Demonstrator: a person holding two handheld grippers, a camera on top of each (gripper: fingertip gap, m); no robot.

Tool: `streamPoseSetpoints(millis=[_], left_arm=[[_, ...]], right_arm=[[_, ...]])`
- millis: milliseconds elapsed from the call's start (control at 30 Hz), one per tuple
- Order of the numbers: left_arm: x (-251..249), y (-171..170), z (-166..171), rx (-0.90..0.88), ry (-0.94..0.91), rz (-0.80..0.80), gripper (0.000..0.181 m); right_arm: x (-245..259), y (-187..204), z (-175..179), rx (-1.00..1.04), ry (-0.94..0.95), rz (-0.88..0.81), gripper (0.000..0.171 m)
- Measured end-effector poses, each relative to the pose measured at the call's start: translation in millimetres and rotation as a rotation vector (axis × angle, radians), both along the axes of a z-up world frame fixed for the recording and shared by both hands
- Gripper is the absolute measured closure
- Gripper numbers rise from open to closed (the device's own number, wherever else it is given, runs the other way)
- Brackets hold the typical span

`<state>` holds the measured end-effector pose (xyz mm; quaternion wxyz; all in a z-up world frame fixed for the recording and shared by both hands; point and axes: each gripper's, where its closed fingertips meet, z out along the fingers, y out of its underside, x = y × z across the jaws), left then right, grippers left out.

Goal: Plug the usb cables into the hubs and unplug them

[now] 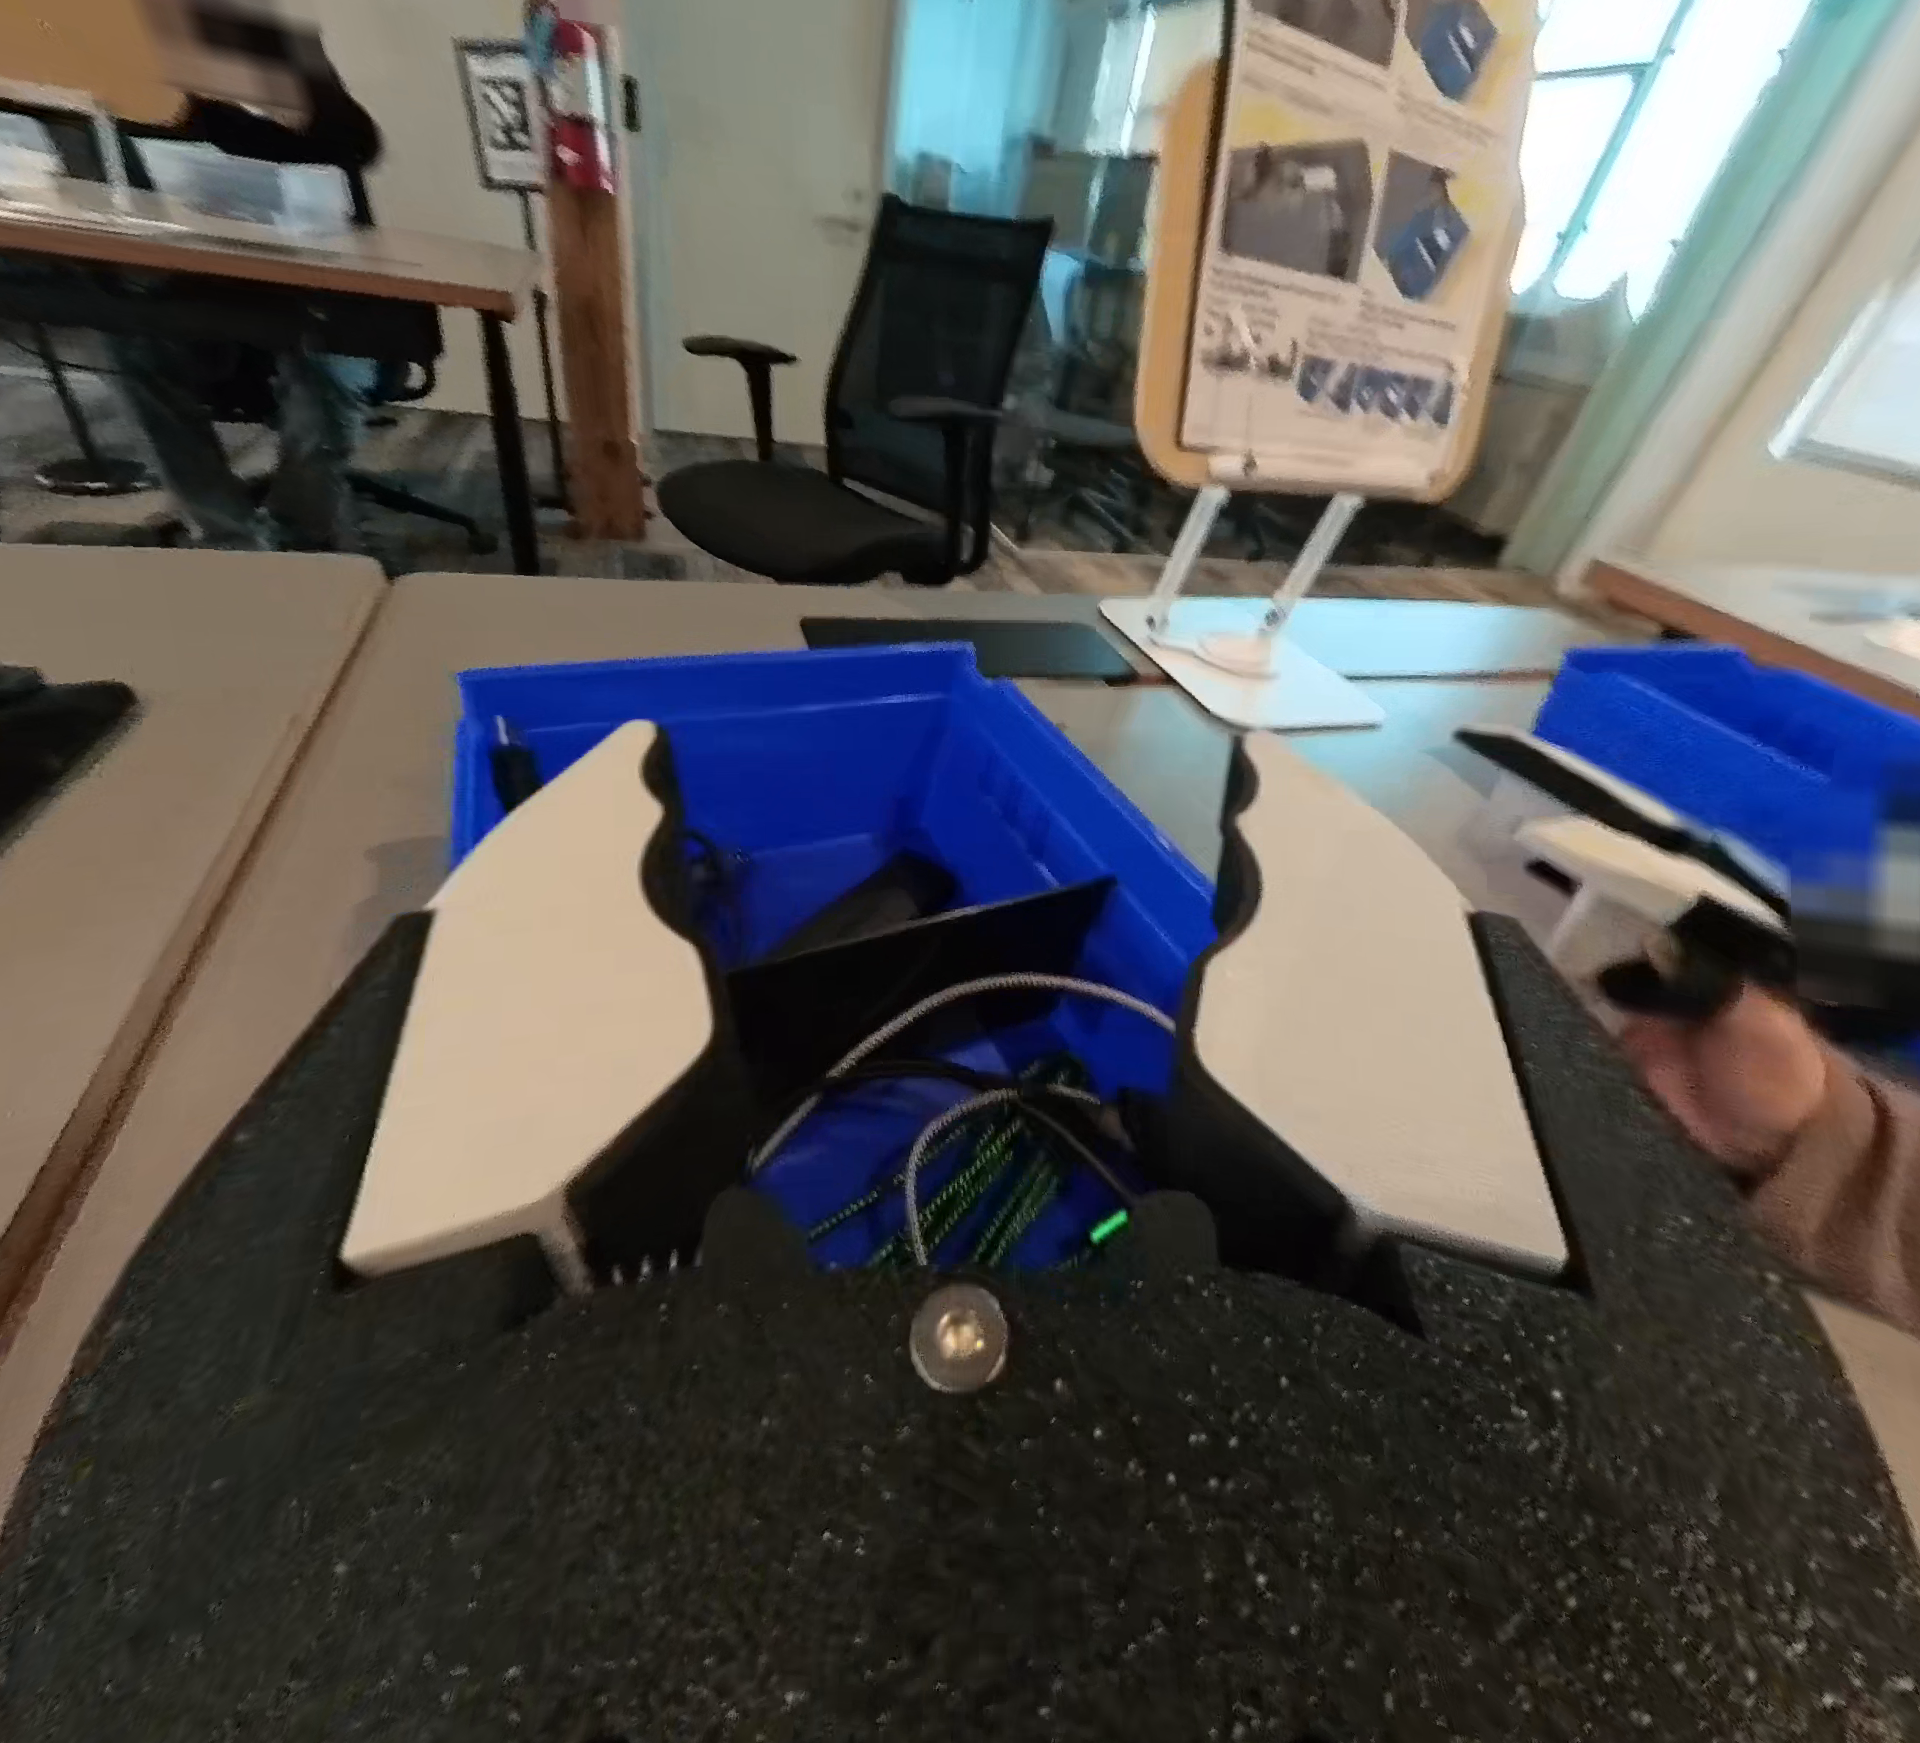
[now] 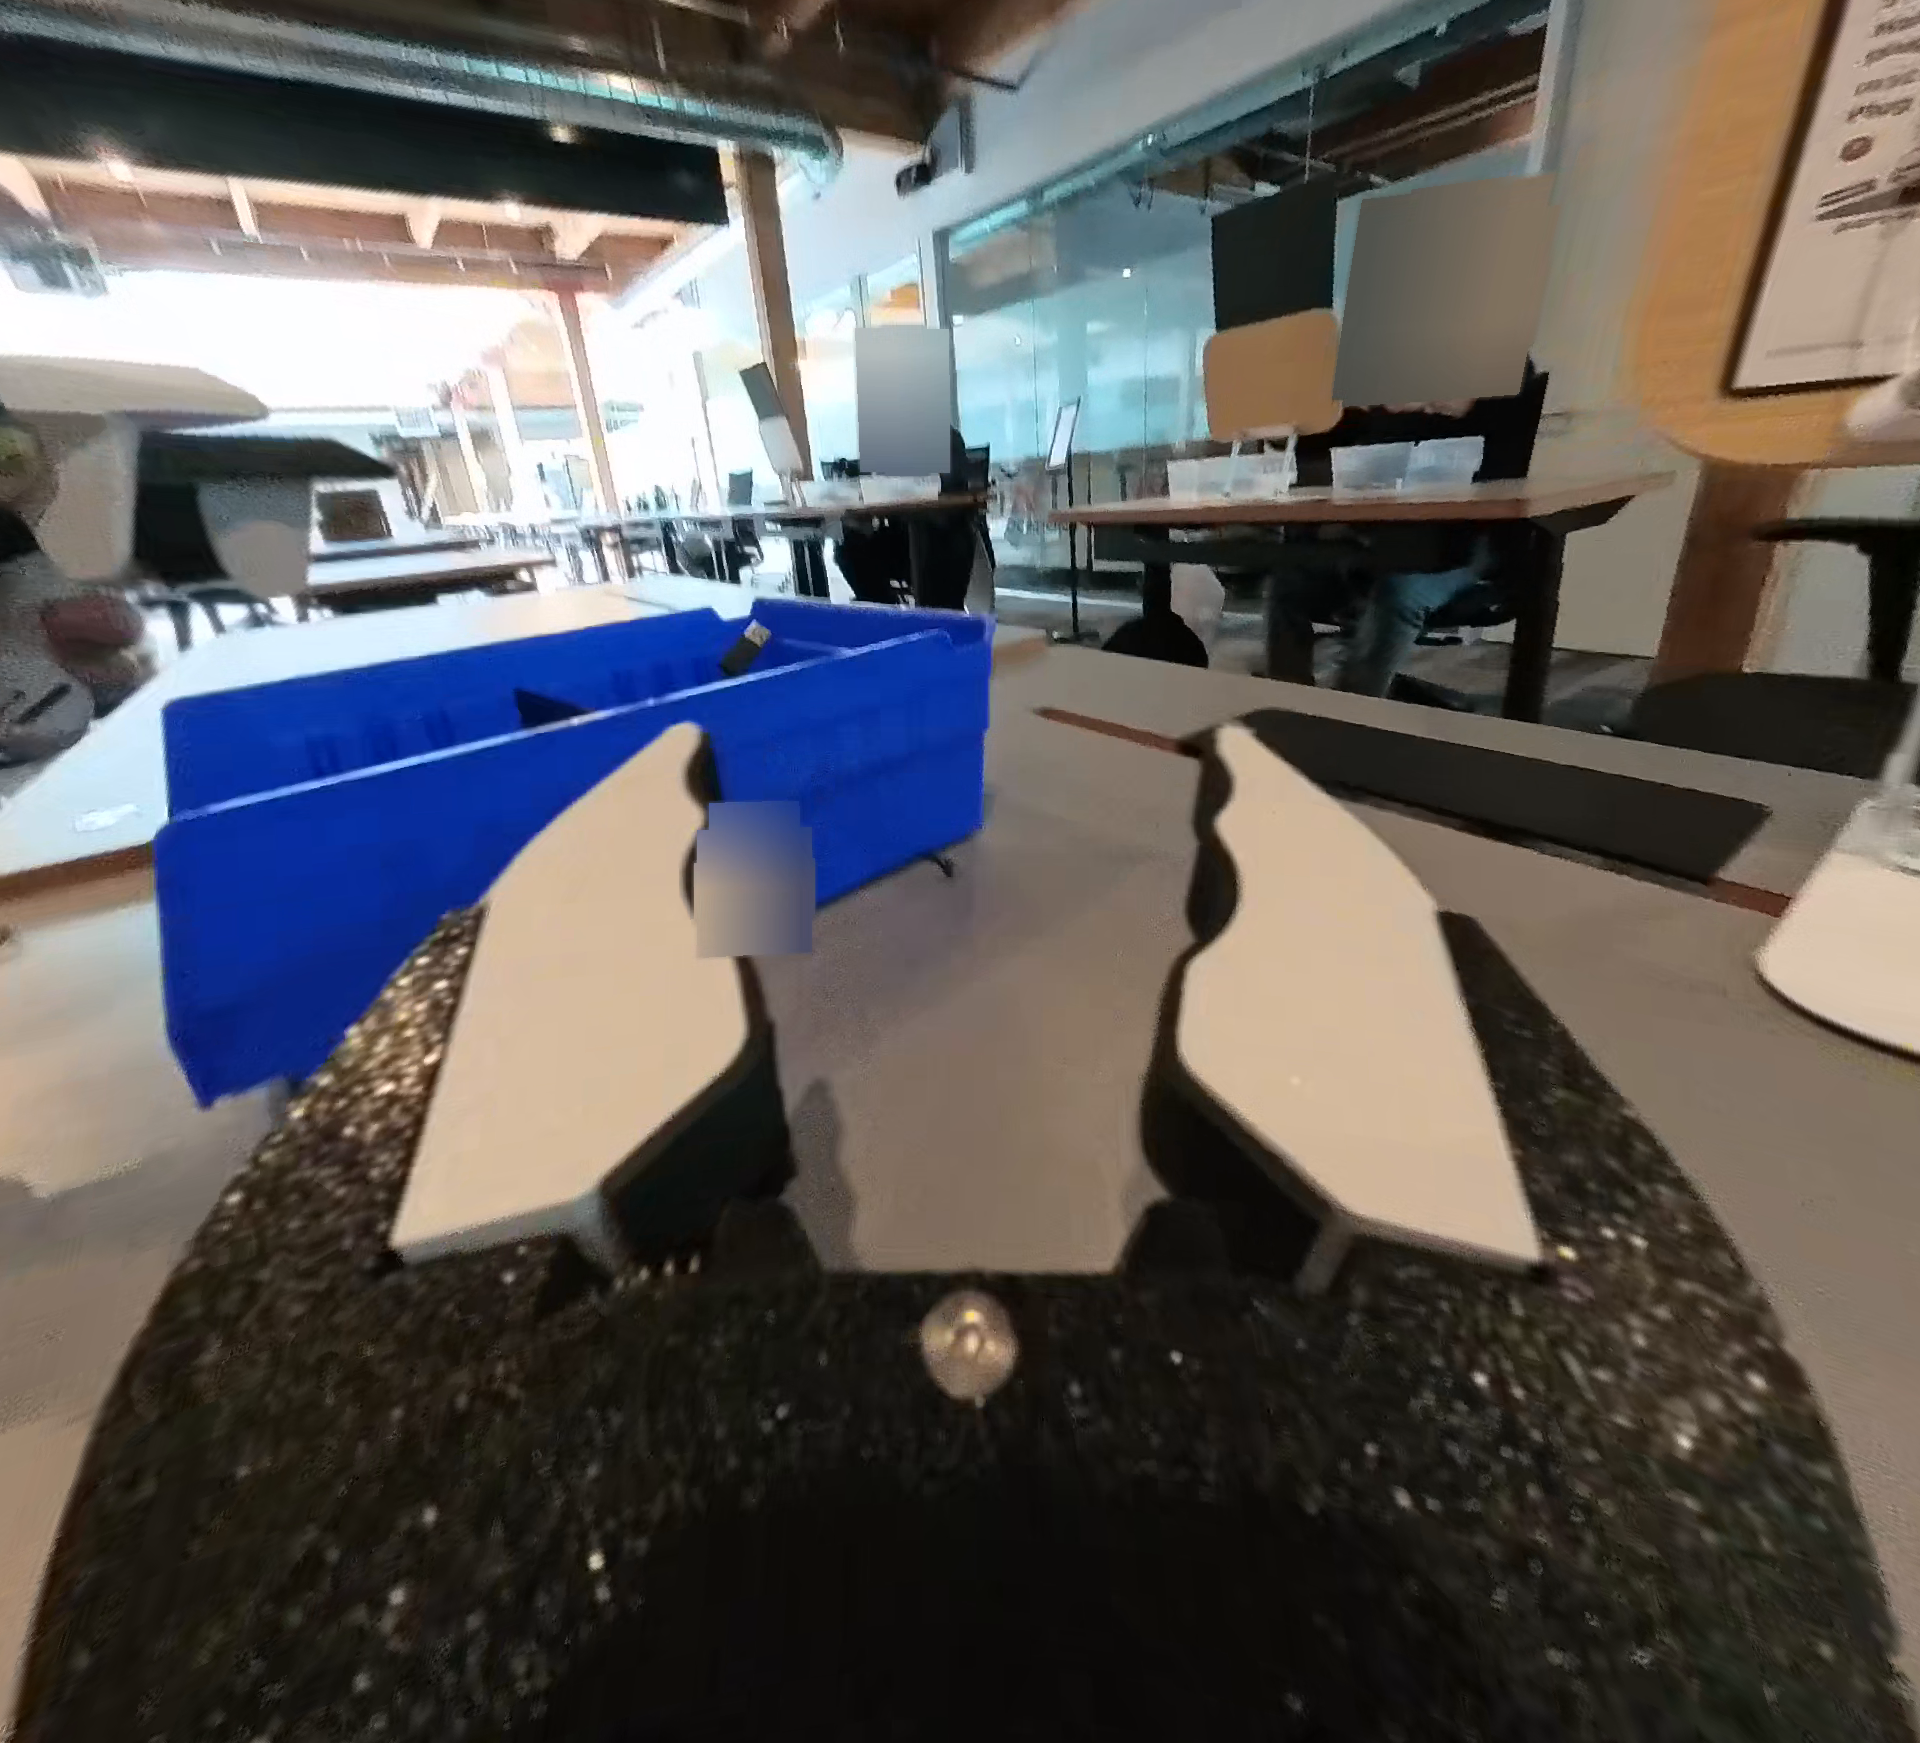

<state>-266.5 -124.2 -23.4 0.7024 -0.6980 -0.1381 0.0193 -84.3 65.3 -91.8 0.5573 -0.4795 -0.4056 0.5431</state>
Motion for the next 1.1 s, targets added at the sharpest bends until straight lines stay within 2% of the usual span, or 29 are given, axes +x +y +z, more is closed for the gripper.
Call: streamPoseSetpoints(millis=[100,200,300,500,600,667,800,867,1100], left_arm=[[-8.9,-4.8,8.2,0.067,-0.007,0.052,0.058],[-22.3,-10.4,9.9,0.078,0.026,0.143,0.036],[-27.0,-16.9,16.5,0.099,0.086,0.193,0.036],[-27.1,-28.7,39.5,0.195,0.263,0.26,0.036],[-21.9,-33.6,50.3,0.243,0.371,0.277,0.039],[-17.3,-33.6,50.8,0.235,0.392,0.257,0.053],[-17.7,-31.0,39.0,0.147,0.375,0.24,0.082],[-18.9,-27.6,30.1,0.091,0.37,0.227,0.09],[-18.6,-18.4,8.0,-0.043,0.363,0.189,0.114]], right_arm=[[-24.1,-10.1,1.4,0.006,0.029,0.033,0.057],[-43.2,-19.1,5.5,0.067,0.059,0.052,0.041],[-57.9,-20.9,14.5,0.138,0.135,0.026,0.025],[-76.7,-20.1,18.3,0.171,0.165,0.018,0.025],[-78.3,-15.8,19.3,0.144,0.176,0.016,0.028],[-77.3,-16.3,19.0,0.12,0.181,0.039,0.038],[-75.4,-19.4,15.8,0.101,0.161,0.081,0.061],[-78.3,-21.7,9.7,0.09,0.112,0.102,0.072],[-81.1,-27.0,3.8,0.145,0.057,0.095,0.089]])
